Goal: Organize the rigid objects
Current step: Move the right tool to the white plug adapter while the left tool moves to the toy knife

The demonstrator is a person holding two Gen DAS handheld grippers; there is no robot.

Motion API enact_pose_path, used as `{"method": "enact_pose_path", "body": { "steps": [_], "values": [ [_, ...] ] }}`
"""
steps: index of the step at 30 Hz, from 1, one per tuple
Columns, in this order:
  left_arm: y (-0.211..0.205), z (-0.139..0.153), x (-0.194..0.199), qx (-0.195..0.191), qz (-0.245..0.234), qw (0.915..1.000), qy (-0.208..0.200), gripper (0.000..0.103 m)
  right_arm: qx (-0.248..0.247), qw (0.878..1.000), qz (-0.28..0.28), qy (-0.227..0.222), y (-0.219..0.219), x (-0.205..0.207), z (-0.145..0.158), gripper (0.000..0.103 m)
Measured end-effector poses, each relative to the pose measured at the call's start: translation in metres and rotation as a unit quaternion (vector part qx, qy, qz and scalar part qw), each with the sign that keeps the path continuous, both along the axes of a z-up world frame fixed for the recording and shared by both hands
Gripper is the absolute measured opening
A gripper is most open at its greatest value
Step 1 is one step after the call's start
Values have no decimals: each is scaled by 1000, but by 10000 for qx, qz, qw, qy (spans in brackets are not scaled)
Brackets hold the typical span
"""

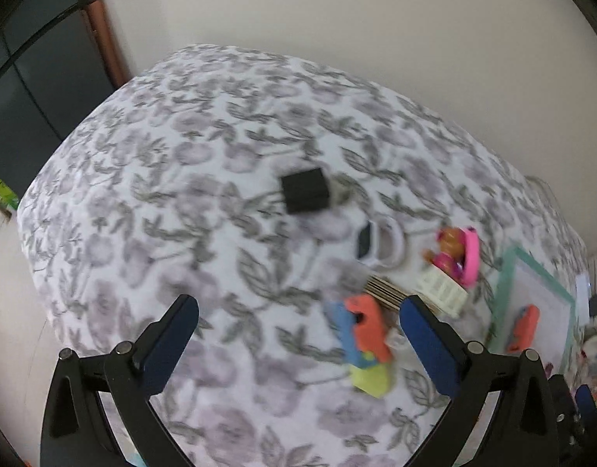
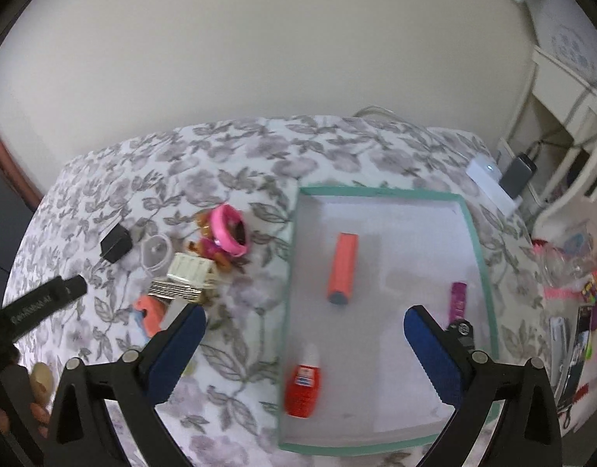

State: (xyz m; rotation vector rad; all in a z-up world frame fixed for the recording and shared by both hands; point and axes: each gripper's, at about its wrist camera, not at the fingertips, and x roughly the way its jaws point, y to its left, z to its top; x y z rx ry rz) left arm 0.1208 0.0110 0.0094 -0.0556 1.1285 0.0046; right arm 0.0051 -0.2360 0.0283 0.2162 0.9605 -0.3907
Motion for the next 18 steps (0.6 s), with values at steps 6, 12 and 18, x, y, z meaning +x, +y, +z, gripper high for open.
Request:
{"method": "enact_pose_path", "body": {
  "steps": [6, 12, 18],
  "values": [
    [26, -8, 11, -179, 236, 9994, 179, 103, 127, 9992, 349, 170, 29, 29, -14, 103],
    [23, -47, 21, 95, 222, 9971, 725, 103, 366, 9968, 551, 451, 52, 55, -46, 103],
    [28, -79, 29, 112, 387, 9918, 1211, 103, 661, 9935, 553, 744, 59, 73, -84, 103]
  ]
}}
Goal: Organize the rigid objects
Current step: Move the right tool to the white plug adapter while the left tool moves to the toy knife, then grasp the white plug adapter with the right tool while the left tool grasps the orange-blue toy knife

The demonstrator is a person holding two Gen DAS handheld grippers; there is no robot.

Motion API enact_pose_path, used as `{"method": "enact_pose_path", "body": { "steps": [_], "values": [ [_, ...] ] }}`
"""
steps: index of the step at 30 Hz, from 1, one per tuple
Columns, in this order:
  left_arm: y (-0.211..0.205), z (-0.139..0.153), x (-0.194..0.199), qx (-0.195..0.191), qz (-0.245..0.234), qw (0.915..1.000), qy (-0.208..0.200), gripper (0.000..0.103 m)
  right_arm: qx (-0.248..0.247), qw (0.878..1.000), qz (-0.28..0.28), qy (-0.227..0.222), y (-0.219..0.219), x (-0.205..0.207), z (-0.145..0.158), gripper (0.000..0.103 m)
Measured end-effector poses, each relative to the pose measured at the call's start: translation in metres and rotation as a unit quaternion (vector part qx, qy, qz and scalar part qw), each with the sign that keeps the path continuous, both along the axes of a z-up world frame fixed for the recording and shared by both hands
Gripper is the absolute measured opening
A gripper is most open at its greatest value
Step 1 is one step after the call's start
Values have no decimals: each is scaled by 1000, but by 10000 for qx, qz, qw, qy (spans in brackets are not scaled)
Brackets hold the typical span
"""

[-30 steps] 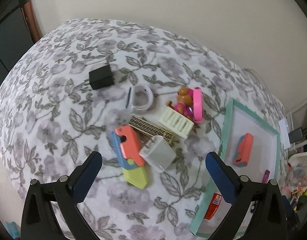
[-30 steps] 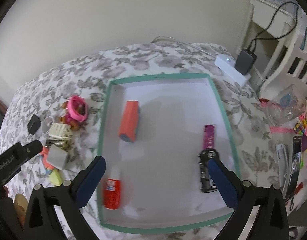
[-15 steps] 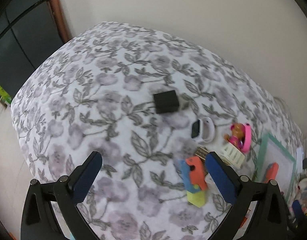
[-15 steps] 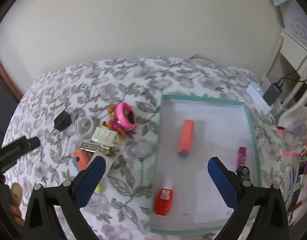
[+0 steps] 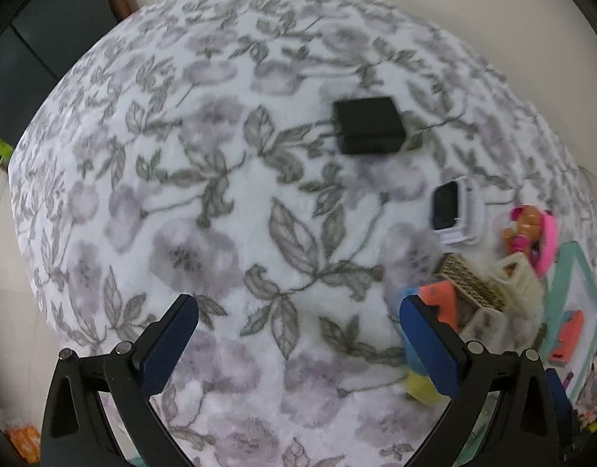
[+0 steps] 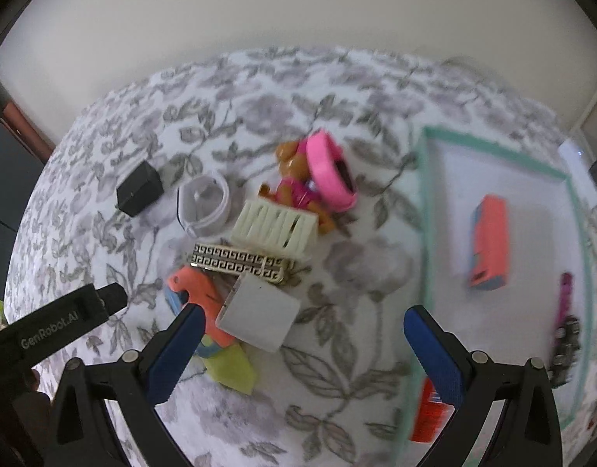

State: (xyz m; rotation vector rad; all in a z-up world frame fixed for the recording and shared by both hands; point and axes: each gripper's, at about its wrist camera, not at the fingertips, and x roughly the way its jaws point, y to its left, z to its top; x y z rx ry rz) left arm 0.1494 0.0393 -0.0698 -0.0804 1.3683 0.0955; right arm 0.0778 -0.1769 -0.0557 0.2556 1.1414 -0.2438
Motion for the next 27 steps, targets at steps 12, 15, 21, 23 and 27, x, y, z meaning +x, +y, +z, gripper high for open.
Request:
{"method": "enact_pose_path", "body": {
  "steps": [12, 15, 21, 23, 27],
  "values": [
    [15, -16, 6, 21, 375, 9991, 188, 103, 967, 9934, -602, -152, -8, 14, -25, 93],
    [17, -13, 7, 32, 382, 9992, 147, 103, 1071, 9913, -750, -160, -9, 15, -26, 87],
    [18, -9, 8, 67, 278, 9995, 116, 103, 1364, 9871, -828, -140, -5, 20, -33, 77],
    [13, -10, 8, 38, 200, 9997, 127, 103, 1362, 9873, -801, -127, -3, 21, -33, 71],
    [5, -10, 7, 51, 110, 9999, 82, 103, 1425, 9859, -863, -137, -4, 19, -35, 68]
  ]
}}
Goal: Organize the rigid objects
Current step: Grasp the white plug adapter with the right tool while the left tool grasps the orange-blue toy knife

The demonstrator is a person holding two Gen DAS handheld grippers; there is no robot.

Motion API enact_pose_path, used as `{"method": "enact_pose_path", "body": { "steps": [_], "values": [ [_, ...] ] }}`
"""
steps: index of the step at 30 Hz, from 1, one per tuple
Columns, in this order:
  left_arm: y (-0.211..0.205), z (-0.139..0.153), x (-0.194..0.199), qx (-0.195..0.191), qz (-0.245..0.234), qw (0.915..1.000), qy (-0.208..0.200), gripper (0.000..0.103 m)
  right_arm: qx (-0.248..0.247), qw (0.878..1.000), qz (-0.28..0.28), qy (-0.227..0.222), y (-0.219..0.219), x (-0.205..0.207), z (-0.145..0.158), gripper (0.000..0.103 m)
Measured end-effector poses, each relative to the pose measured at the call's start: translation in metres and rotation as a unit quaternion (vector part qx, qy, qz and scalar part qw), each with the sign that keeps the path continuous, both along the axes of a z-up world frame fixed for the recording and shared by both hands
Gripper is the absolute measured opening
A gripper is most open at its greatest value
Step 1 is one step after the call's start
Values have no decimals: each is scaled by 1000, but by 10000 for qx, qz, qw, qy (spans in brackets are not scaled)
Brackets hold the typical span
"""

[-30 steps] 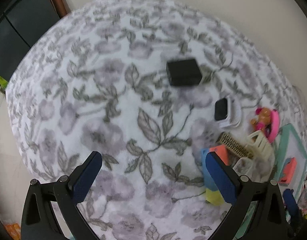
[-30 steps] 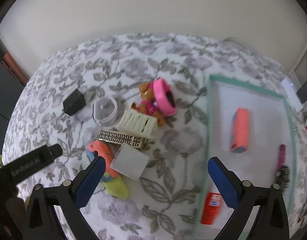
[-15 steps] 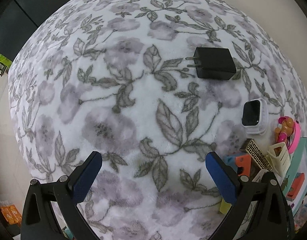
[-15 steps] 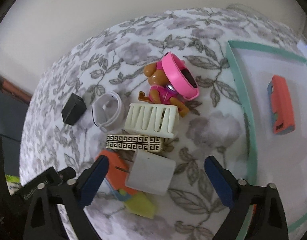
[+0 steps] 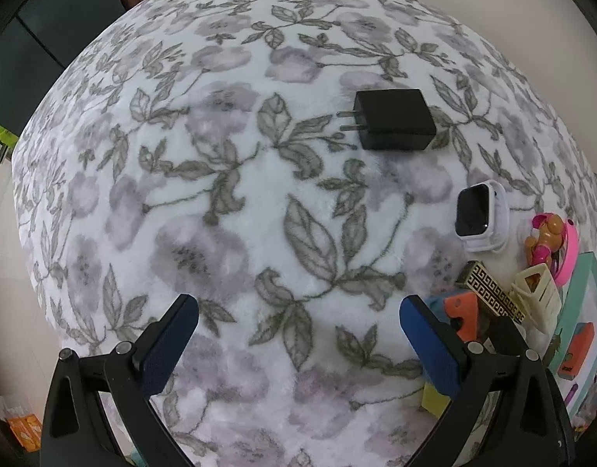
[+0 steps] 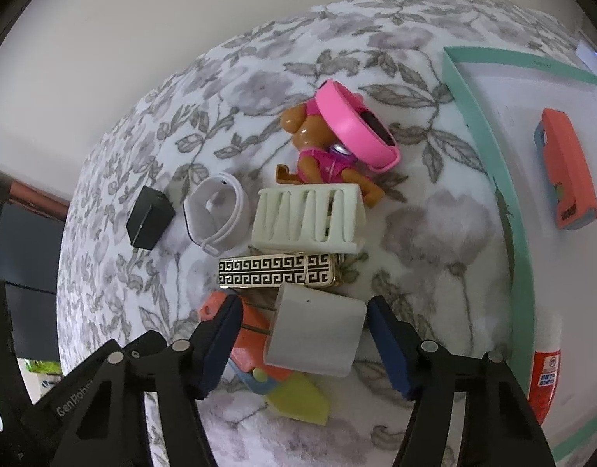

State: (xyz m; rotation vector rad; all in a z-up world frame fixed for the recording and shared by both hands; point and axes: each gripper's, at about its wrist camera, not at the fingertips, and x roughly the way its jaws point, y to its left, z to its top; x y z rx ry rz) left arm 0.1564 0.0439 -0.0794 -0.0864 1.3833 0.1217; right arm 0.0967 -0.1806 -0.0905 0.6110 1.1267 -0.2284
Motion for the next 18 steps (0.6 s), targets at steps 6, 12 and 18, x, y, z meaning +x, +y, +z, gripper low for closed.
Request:
{"method": "enact_pose_path", "body": {
  "steps": [6, 12, 18],
  "values": [
    [2, -1, 1, -83, 33, 9999, 79, 103, 253, 9996, -126, -50, -5, -2, -4, 68],
    [1, -3, -5, -9, -20, 10000, 57, 103, 416, 9990, -149, -103, -6, -6, -6, 64],
    [-1, -7, -3, -151, -47, 9998, 137, 103, 561, 9982, -178, -107, -9, -12, -4, 64]
  ]
}}
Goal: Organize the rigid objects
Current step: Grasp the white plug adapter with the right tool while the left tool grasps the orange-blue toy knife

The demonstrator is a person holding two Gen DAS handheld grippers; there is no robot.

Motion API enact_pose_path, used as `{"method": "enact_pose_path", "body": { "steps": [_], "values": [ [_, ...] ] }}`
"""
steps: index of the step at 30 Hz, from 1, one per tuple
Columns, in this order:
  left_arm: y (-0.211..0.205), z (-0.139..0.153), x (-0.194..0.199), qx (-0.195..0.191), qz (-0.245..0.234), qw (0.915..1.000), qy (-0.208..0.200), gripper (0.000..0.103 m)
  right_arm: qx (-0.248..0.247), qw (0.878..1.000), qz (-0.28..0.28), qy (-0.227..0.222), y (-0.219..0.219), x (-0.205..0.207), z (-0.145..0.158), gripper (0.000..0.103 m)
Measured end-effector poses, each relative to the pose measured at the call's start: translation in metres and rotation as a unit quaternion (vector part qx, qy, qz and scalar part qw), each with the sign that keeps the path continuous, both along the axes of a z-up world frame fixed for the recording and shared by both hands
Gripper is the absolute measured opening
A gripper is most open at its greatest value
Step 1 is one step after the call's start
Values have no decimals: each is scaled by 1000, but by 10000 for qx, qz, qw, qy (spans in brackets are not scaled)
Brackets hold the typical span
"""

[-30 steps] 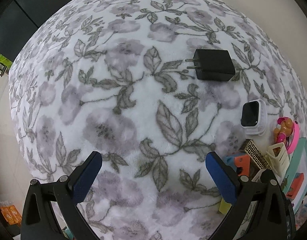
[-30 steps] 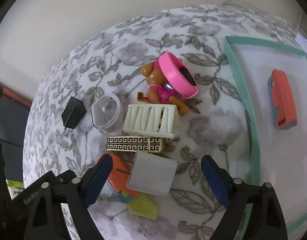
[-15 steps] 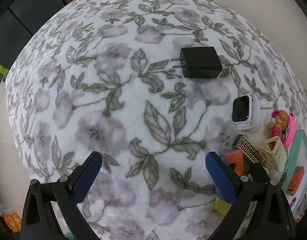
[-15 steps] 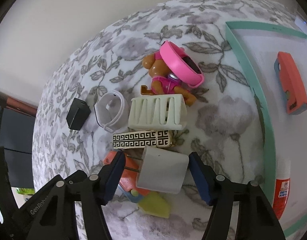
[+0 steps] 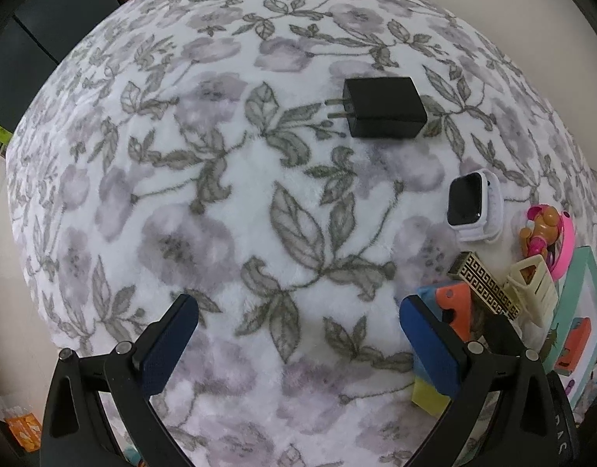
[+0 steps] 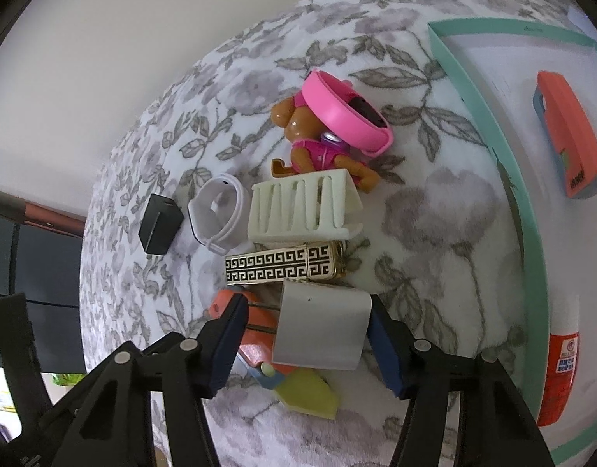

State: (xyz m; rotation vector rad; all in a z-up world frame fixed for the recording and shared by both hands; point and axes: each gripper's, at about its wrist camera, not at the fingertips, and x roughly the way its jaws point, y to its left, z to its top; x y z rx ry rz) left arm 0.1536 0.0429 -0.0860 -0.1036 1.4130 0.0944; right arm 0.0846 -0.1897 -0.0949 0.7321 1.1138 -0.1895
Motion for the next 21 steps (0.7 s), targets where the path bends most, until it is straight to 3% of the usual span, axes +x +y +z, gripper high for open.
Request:
{"method": "enact_pose_path", "body": {
  "steps": [11, 16, 21],
  "values": [
    [-26, 10, 9, -364, -241, 9990, -18, 103, -35, 9998, -138, 108, -16, -16, 6, 63],
    [-39, 10, 7, -585, -408, 9975, -8, 103, -631, 9973, -156, 345, -22, -23, 14, 63],
    [-54, 4, 7, -766, -556, 9955, 40, 103, -724, 9966, -179, 342, -28, -29, 17, 63]
  ]
}}
